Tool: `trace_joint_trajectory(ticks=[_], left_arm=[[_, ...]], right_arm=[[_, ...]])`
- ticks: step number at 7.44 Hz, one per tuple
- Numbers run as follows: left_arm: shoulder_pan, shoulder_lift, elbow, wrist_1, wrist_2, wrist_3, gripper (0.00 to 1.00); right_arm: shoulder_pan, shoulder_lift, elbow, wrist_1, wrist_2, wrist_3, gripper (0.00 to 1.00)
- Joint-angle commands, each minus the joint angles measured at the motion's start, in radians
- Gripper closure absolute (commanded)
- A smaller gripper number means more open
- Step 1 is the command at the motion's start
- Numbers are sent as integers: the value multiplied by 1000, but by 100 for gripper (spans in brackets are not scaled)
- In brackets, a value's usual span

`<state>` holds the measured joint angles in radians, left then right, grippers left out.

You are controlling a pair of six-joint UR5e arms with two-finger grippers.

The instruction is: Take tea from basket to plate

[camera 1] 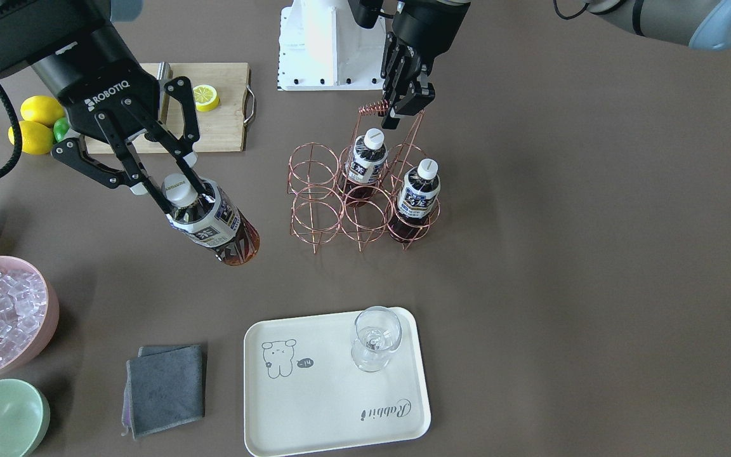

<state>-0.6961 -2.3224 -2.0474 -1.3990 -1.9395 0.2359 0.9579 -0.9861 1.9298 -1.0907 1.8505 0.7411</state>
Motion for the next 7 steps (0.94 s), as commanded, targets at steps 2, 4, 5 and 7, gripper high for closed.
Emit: trace_joint_trajectory(ticks=[2,4,5,7], left_arm=[[-98,3,0,0,-105,20,100],[-240,55,1,2,-250,43,100],[-296,81,1,3,-297,45,100],[-412,156,1,5,-349,63,100]], right_arm=[[15,114,-104,0,7,40,100],[15,231,-298,85,-54,40,100],[13,242,-386,185,-101,40,100],[-14,264,-517,313,-181,38,100]])
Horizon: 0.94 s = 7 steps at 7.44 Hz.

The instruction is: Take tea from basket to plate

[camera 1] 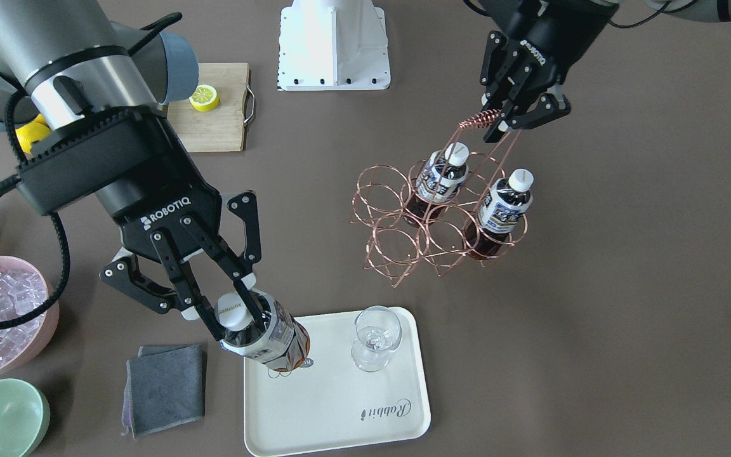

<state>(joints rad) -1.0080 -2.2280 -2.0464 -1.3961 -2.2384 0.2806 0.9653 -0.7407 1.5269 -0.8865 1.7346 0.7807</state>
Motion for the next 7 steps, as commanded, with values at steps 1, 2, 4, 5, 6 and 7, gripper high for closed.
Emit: trace_joint_trajectory(ticks=[1,2,4,5,6,7], left_arm=[[-153,102,2,14,-52,140,100],[-200,151,5,31,-76,210,100],[-276,230,20,98,-104,439,100],[-317,261,50,104,-115,562,100],[-375,263,105,142,-138,704,100],[-427,266,156,161,-161,824,100]], right_arm=[[-63,12,-134,127,-110,-1,100],[-112,-11,-136,144,-168,-6,100],[-135,-14,-171,153,-216,-12,100],[-137,-8,-239,223,-240,-14,100],[-138,-2,-285,256,-248,-15,100],[-141,0,-301,256,-257,-15,100]])
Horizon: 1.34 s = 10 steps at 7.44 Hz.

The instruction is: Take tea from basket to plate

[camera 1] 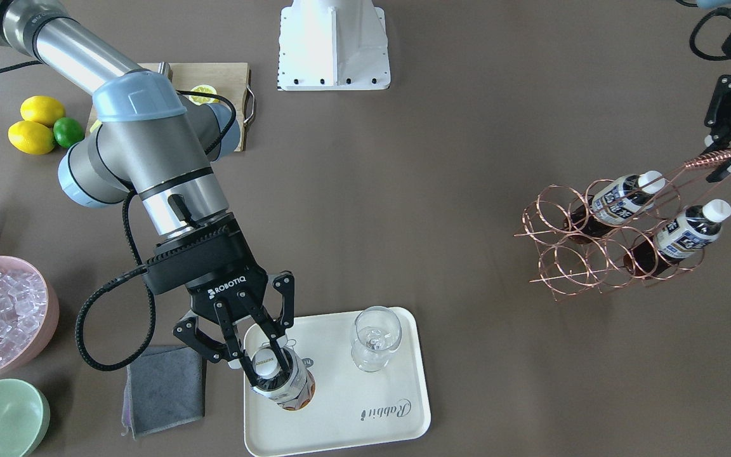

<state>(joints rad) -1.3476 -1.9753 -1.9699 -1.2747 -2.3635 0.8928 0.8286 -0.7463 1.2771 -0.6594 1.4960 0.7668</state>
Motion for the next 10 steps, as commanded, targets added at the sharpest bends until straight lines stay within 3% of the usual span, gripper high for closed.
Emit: trace_joint_trajectory(ticks=[1,4,10], left_arm=[[-138,25,118,40,-51,306,100],[-212,50,207,38,-71,492,100],[-223,59,285,-21,-74,495,100]], right_arm=[[-17,5,-67,29,-26,-9,100],[-49,2,-91,29,-48,-9,100],[-62,-2,-96,29,-69,-9,100]])
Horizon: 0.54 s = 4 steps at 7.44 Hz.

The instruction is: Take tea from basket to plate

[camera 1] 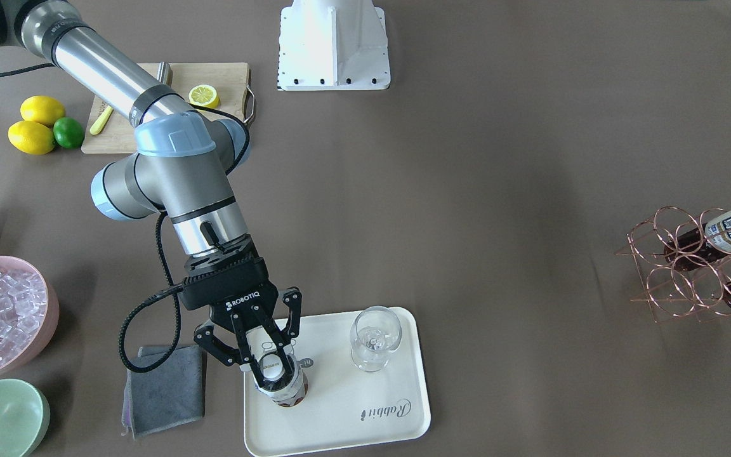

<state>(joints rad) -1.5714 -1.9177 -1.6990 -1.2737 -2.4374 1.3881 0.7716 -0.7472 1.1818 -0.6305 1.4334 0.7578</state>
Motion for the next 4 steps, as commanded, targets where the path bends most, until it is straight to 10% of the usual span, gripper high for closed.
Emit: trace_joint_trajectory(ticks=[1,3,4], left_arm=[[2,9,28,-47,-2,0,100],[7,17,61,-91,-21,0,100],[8,17,67,-98,-23,0,100]], right_arm=[[-6,-1,-1,0,-7,0,100],[-17,0,-1,2,-28,0,100],[-17,-1,-1,5,-30,0,71]])
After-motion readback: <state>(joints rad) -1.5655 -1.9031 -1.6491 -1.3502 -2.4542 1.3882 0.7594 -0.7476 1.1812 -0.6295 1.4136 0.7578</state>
